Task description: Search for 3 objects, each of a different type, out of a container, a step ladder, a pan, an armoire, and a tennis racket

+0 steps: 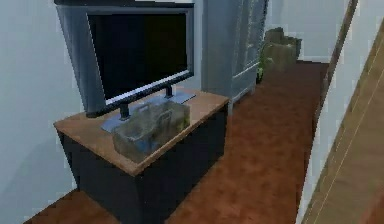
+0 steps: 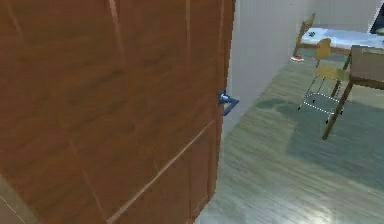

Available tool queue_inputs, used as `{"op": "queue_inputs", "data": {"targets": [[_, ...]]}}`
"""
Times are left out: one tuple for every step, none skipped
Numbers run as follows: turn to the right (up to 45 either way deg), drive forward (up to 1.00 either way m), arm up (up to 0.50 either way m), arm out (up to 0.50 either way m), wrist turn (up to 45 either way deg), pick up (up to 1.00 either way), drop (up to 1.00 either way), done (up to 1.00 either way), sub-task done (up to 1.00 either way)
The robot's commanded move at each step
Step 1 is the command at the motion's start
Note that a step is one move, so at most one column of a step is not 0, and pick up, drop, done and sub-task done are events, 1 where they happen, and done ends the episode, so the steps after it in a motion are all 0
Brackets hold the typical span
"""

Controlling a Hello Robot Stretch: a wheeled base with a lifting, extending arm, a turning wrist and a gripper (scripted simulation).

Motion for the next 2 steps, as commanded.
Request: {"op": "queue_inputs", "data": {"targets": [[0.0, 0.55, 0.00, 0.00, 0.0, 0.00, 0.00, 0.00, 0.00], [33.0, 0.00, 0.00, 0.00, 0.0, 0.00, 0.00, 0.00, 0.00]]}}
